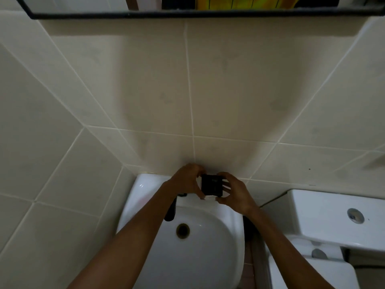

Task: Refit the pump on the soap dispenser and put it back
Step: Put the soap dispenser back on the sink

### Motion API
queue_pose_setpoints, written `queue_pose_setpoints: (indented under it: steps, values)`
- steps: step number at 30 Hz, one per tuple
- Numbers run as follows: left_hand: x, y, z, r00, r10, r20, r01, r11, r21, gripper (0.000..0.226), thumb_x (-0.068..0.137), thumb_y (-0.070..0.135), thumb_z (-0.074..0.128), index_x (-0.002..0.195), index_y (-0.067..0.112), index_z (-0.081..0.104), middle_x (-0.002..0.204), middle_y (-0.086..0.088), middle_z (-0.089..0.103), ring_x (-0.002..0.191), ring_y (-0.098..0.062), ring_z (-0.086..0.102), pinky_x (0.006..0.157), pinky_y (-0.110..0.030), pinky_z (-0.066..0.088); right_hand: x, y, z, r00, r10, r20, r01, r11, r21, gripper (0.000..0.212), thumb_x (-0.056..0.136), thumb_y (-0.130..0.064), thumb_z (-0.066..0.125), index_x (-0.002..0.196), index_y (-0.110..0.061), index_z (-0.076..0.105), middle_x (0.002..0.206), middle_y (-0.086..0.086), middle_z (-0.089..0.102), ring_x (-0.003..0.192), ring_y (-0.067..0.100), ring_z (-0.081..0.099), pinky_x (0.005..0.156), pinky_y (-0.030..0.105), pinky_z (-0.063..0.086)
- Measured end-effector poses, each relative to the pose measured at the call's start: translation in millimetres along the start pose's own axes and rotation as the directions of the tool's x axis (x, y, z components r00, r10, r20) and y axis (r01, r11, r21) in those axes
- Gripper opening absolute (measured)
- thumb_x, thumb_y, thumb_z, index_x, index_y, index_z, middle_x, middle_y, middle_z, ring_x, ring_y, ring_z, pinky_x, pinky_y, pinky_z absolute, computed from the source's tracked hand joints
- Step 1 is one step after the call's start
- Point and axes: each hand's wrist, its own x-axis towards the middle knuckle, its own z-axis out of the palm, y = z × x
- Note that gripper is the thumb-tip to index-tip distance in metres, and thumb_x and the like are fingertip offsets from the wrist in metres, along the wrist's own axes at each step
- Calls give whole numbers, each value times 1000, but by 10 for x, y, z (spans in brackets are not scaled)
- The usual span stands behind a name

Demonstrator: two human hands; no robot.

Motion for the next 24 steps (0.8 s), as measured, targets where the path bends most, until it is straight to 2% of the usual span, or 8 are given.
queue_pose_setpoints:
  steps: [3,7,10,13,18,24]
  values:
    - [77,-69,58,999,-17,44,14,997,73,86,48,33,99,124,10,65,120,-8,70,108,-24,65,88,-30,52,53,68,90,999,34,30,-33,999,-30,83,65,3,89,137,-8,49,128,7,57,113,25,62,94,26,54]
    - [147,-142,100,996,-54,78,45,992,114,88,51,35,97,128,13,61,126,-9,66,115,-25,61,93,-34,51,125,141,189,998,57,12,-57,997,-57,83,62,0,91,135,-9,52,128,9,60,111,25,65,94,31,57]
    - [192,-158,115,993,-75,92,63,990,127,80,55,31,96,124,10,63,122,-10,68,113,-27,63,93,-37,53,168,157,232,999,44,-8,-45,994,-101,84,62,-7,92,136,-12,52,129,7,61,111,23,66,96,38,58]
    - [232,-195,137,991,-87,101,72,986,148,77,57,30,96,124,9,62,124,-11,66,115,-28,62,95,-37,51,202,181,289,999,32,1,-32,992,-122,85,65,-7,91,139,-8,49,133,10,58,115,23,63,100,37,55]
    - [260,-187,148,984,-125,126,89,960,264,71,65,31,92,124,6,61,126,-13,65,116,-29,62,98,-38,51,245,230,384,999,34,8,-32,989,-143,84,67,-4,89,140,-6,48,135,12,56,118,24,61,99,27,52]
    - [235,-144,156,979,-150,137,92,929,359,70,66,37,90,122,7,62,123,-13,67,112,-29,65,98,-40,52,252,276,419,999,32,15,-29,986,-167,84,69,-1,87,142,-8,46,138,11,55,123,27,59,104,38,52]
